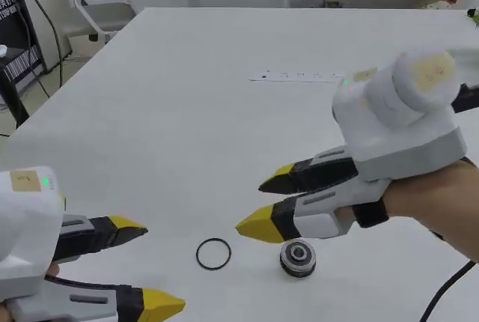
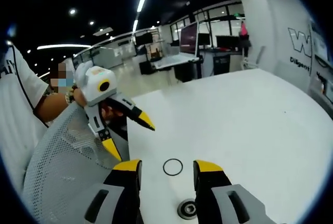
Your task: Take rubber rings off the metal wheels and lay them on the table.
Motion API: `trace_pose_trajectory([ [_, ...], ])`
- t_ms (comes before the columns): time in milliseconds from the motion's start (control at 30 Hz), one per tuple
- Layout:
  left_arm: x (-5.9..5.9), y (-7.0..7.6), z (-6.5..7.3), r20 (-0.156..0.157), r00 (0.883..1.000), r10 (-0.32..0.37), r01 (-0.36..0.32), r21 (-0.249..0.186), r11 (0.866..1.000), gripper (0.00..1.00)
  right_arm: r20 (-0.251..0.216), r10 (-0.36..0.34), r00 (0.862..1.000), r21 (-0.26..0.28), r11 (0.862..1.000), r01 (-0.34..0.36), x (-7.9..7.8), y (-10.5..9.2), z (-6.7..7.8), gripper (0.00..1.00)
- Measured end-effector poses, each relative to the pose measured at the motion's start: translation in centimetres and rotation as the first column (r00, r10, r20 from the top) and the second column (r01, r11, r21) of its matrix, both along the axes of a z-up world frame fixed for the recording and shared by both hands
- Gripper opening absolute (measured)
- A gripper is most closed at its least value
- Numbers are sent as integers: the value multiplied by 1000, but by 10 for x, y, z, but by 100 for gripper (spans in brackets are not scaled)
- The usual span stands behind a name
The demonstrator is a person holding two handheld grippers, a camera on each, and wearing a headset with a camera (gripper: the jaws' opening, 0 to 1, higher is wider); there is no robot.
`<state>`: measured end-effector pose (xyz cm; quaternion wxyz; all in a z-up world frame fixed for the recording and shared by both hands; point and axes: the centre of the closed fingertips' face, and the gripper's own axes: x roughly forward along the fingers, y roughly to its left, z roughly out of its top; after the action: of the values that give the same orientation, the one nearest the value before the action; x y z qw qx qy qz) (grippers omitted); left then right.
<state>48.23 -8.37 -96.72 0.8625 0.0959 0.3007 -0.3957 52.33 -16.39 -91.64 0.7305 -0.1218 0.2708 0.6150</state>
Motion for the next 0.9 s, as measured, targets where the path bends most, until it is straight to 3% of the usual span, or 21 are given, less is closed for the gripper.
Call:
trace_pose_trajectory([
  [233,-1,-2,1,5,1000,-15,15,2,1000,63,-3,-69,998,34,997,69,14,-22,-3,40],
  [400,2,-7,11,54,998,-40,41,-11,999,63,-24,-152,988,28,988,153,25,-38,-17,38],
  [500,2,-9,15,66,995,-73,72,9,997,65,-44,-168,985,-12,986,167,25,-45,-28,37],
  [633,15,-17,44,124,990,-69,76,-53,996,66,-36,-165,986,-46,985,163,25,-48,-37,37],
  [800,32,-22,67,175,980,-90,93,-11,996,64,-9,-135,991,-145,981,132,22,-56,-56,37],
  [900,44,-35,90,239,964,-114,124,-25,992,63,-21,-118,993,-169,979,113,19,-59,-65,37],
])
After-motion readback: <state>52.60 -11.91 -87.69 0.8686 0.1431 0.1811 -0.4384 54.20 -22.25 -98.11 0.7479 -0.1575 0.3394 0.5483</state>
